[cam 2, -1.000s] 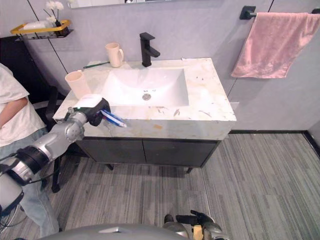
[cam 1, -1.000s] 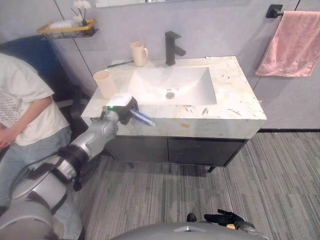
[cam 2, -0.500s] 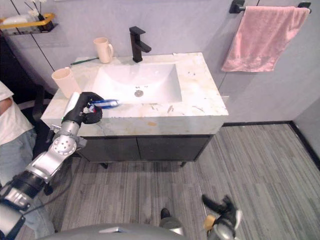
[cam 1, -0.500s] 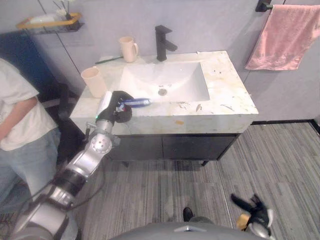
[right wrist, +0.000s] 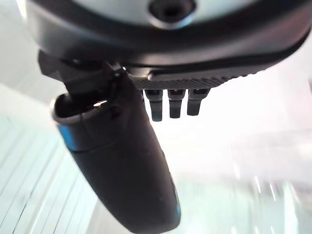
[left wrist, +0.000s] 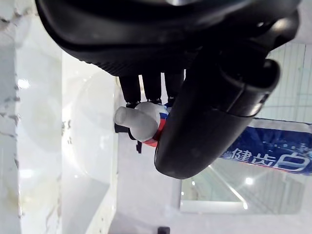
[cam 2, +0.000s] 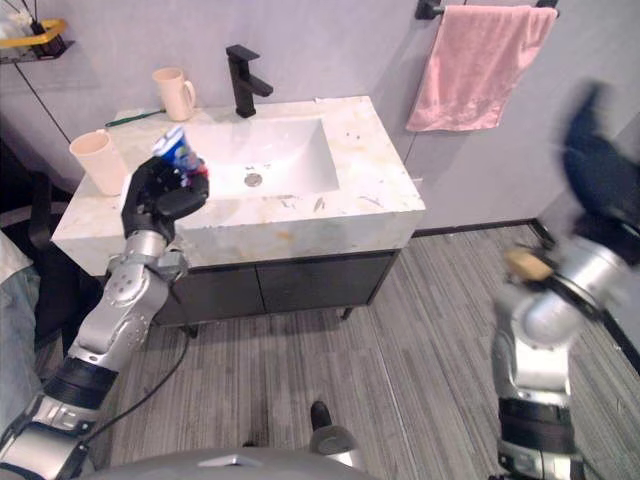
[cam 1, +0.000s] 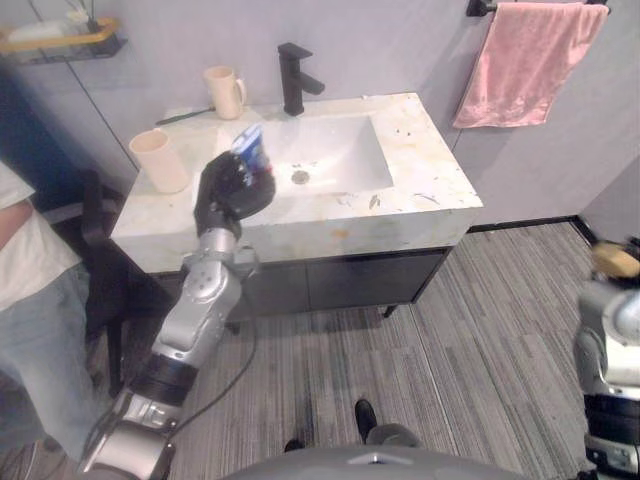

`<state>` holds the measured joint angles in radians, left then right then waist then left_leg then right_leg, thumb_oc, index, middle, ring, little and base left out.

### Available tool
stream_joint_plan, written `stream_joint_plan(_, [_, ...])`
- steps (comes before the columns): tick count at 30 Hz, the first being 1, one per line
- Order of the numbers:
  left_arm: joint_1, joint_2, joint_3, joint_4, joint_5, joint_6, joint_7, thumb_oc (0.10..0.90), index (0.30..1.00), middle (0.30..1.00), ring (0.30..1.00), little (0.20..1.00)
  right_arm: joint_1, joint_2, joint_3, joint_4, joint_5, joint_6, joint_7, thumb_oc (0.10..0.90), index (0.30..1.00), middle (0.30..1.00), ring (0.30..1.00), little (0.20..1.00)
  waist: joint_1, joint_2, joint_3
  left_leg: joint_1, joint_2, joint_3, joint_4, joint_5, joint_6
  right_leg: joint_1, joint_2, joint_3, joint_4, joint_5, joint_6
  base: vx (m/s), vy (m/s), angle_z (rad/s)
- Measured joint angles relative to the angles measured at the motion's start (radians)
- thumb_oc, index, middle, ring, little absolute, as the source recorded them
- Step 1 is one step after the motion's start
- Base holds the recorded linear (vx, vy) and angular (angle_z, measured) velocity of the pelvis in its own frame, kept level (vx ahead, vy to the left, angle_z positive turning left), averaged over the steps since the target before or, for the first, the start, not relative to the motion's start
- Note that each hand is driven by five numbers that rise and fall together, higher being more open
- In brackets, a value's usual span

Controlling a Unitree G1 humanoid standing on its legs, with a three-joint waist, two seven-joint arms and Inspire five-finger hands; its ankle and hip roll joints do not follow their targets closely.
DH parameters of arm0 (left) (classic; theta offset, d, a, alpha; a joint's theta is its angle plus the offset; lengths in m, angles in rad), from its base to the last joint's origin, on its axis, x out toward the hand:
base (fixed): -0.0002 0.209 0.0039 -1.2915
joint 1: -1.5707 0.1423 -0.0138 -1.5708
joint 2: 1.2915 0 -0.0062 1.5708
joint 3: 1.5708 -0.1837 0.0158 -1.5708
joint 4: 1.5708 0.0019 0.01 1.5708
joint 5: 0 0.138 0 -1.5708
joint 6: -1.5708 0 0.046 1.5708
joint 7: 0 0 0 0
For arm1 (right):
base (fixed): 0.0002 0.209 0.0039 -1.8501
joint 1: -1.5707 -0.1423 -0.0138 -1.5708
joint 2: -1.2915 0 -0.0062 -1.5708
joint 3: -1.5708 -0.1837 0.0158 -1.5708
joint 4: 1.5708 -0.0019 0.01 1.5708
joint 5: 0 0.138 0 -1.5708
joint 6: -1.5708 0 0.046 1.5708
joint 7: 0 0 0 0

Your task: Organize the bathroom.

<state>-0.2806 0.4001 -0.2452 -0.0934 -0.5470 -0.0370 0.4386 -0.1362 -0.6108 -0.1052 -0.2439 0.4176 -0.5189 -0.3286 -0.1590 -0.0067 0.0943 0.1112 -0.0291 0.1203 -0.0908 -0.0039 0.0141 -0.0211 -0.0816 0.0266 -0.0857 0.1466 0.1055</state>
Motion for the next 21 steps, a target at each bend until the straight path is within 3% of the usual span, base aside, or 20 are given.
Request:
stream_joint_plan(1, [-0.019,-0.010,-0.023,-0.002,0.000,0.011,-0.008,0.400,0.300,0.300,0.300,0.300,-0.023,-0.025,0.102,-0.008,0.021,0.046,0.152,0.800,0.900,0.900,0.900,0.900,0.020,-0.004,-0.002,0.001,0.003,-0.008,0.000,0.001,-0.002,0.004,0.004,-0.010,0.000,0.001,-0.005,-0.06,-0.008,0.16])
stream_joint_plan(4, [-0.036,-0.041,-0.056,-0.009,0.004,0.037,-0.015,0.400,0.300,0.300,0.300,0.300,-0.086,-0.023,0.307,-0.012,0.081,0.223,0.423,0.800,0.900,0.900,0.900,0.900,0.076,-0.008,-0.005,-0.007,0.008,-0.027,0.002,0.009,-0.003,0.007,0.008,-0.032,0.001,0.001,-0.009,-0.05,-0.016,0.22])
stream_joint_plan(7, [-0.036,-0.042,-0.064,0.003,0.004,0.046,-0.034,0.400,0.300,0.300,0.300,0.300,-0.169,-0.073,0.467,0.009,0.078,0.355,0.558,0.800,0.900,0.900,0.900,0.900,0.111,-0.016,-0.005,-0.019,0.006,-0.048,0.004,0.045,-0.003,0.009,0.001,-0.067,0.005,0.000,-0.010,-0.03,-0.019,0.30])
stream_joint_plan(12, [-0.037,-0.036,-0.063,0.051,0.005,0.049,-0.031,0.400,0.300,0.300,0.300,0.300,-0.310,-0.060,0.521,0.096,0.073,0.426,0.569,0.800,0.900,0.900,0.900,0.900,0.147,-0.031,-0.006,-0.015,0.004,-0.071,0.005,0.046,-0.003,0.026,-0.006,-0.104,0.005,-0.001,-0.012,-0.02,-0.007,0.22])
stream_joint_plan(15, [-0.041,-0.027,-0.063,0.052,0.005,0.061,-0.032,0.400,0.300,0.300,0.300,0.300,-0.332,-0.046,0.522,0.113,0.060,0.429,0.533,0.800,0.900,0.900,0.900,0.900,0.158,-0.048,-0.006,-0.014,0.003,-0.074,0.005,0.046,-0.003,0.029,-0.006,-0.109,0.005,-0.001,-0.012,-0.01,-0.002,0.04])
stream_joint_plan(21, [-0.043,-0.030,-0.081,0.067,0.006,0.074,-0.037,0.400,0.300,0.300,0.300,0.300,-0.334,0.007,0.522,0.113,0.057,0.438,0.436,0.800,0.900,0.900,0.900,0.900,0.156,-0.052,-0.005,-0.013,0.002,-0.076,0.004,0.046,-0.003,0.029,-0.007,-0.110,0.005,-0.004,-0.013,0.00,0.002,-0.01])
